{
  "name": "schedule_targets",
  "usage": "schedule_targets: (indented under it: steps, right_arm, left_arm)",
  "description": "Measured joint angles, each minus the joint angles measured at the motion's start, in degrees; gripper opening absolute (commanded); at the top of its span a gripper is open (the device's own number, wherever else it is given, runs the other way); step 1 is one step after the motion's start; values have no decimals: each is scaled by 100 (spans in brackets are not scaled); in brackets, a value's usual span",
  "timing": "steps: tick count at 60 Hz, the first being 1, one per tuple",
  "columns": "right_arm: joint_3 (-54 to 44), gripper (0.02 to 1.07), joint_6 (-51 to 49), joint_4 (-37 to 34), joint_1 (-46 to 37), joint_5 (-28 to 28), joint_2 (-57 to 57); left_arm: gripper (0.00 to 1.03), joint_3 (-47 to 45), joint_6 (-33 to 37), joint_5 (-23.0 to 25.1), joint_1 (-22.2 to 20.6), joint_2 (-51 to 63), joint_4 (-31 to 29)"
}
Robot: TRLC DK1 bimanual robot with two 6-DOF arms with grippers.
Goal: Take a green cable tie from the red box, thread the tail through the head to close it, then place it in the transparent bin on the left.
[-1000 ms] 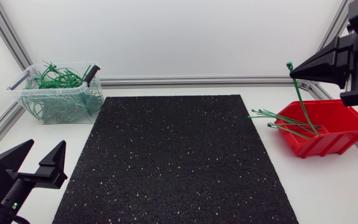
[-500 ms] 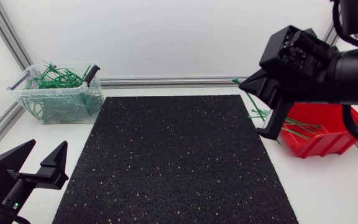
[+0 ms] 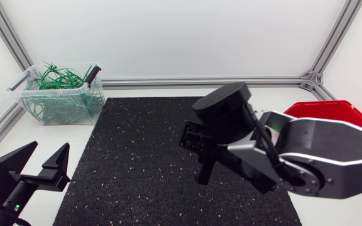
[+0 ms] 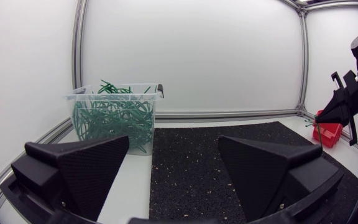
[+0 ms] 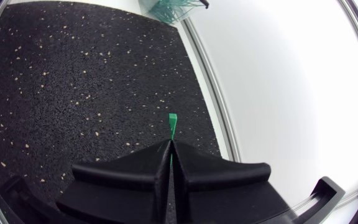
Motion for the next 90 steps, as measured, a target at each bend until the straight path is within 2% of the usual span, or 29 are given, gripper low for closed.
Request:
schedule_targets:
  steps: [15, 25, 35, 53, 67, 80, 90]
  right_arm:
    - [-59, 10, 417, 376, 485, 291, 1054]
    - [-59, 28, 654, 404, 730, 289, 1499]
    - [-66, 60, 669, 308, 824, -42, 1552]
    - [-96, 63, 686, -20, 767, -232, 968]
    - [-129, 63, 446, -448, 37, -992, 118]
    - [-131, 63, -140, -960, -861, -2085, -251]
    - [-125, 75, -579, -1338, -1294, -2879, -162]
  left_arm:
    - [100, 0, 0, 0, 0, 11, 0]
    - [100, 0, -2, -2, 0, 11, 0]
    - [100, 0, 0, -2, 0, 11, 0]
    - [100, 0, -2, 0, 0, 11, 0]
    - [100, 0, -2, -2, 0, 11, 0]
    - [100, 0, -2, 0, 0, 11, 0]
    - [100, 0, -2, -2, 0, 59, 0]
